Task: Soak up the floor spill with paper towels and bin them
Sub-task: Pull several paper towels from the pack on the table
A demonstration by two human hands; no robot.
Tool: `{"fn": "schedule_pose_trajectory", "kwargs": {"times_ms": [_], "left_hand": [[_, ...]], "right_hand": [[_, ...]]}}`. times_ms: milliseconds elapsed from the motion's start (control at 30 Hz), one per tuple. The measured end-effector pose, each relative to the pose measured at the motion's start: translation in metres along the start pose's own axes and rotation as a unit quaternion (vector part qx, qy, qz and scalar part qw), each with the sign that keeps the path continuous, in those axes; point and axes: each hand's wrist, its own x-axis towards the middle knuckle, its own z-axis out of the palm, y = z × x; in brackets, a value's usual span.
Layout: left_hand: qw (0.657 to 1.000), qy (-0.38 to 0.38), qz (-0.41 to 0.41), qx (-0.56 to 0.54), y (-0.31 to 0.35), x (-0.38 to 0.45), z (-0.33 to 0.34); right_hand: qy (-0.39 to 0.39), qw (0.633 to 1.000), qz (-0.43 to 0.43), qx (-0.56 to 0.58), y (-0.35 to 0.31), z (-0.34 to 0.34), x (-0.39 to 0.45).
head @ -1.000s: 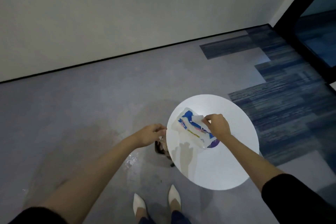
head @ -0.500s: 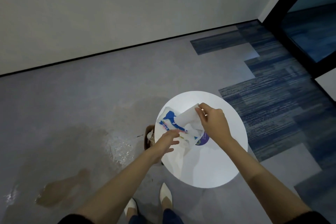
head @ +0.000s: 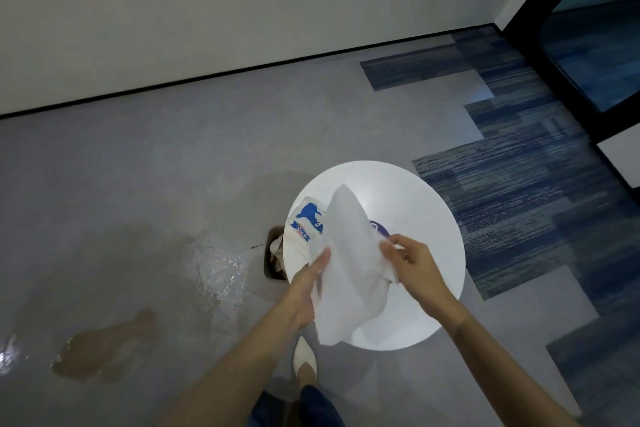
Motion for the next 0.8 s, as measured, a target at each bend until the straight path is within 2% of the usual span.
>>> {"fn": "schedule_pose_trajectory", "kwargs": {"times_ms": [100,200,267,367,500,633,800], "left_hand": [[0.993,0.072,0.025,0.093,-0.023,-0.011,-0.03],[0.961,0.197,0.068,0.18,-0.041,-0.022,-0.065],[0.943,0.244,0.105,0.199,-0.045,-0.029,-0.082],[0.937,0.262,0.136,0.189,-0.044,-0.041,-0.095],[0.931,0.254,0.169,0.198,-0.036,-0.05,-0.096],[0.924,0.274,0.178,0.197,-0.03,-0.045,-0.095],[0.927,0.272,0.182,0.184,-0.024,-0.033,-0.092]], "right_hand": [[-0.007,0.993,0.011,-0.119,0.043,0.011,0.002],[0.012,0.96,-0.067,-0.272,0.074,0.025,0.019],[0.002,0.929,-0.112,-0.352,0.082,0.035,0.037],[-0.014,0.901,-0.125,-0.415,0.087,0.048,0.071],[0.026,0.936,-0.023,-0.349,0.088,0.065,0.11],[-0.013,0.883,-0.059,-0.466,0.089,0.074,0.136],[-0.031,0.842,0.002,-0.538,0.1,0.091,0.148]]}}
